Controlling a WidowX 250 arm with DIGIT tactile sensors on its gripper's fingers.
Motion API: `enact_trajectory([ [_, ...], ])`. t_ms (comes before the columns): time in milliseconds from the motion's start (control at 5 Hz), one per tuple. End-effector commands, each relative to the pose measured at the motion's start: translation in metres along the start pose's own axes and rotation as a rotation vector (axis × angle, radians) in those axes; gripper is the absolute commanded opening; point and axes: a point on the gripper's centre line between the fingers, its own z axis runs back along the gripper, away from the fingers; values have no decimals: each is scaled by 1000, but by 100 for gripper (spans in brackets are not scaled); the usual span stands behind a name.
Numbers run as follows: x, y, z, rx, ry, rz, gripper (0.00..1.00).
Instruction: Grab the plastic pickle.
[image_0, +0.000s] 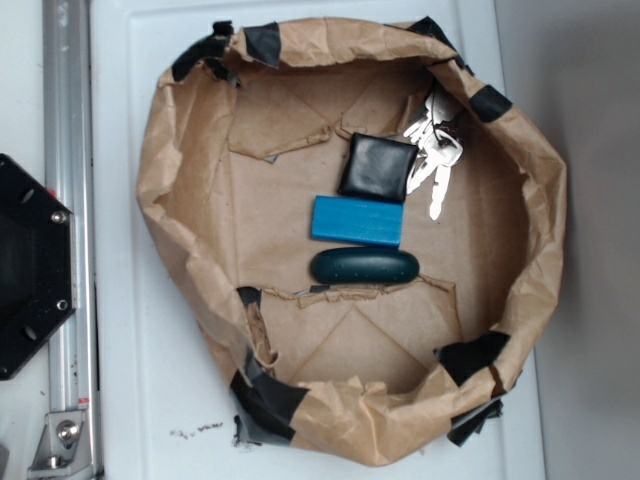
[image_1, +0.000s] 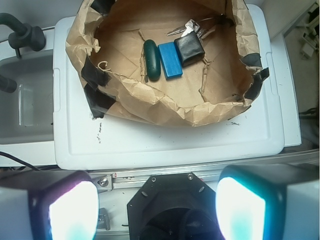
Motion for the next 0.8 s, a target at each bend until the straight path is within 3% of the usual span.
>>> enact_trajectory([
  [0,0,0,0,0,0,0,100],
  [200,48,5,-20,-112,-57,109,100],
  [400,93,10,-53,-152,-204,348,100],
  [600,136,18,-99,-125,-282,589,100],
])
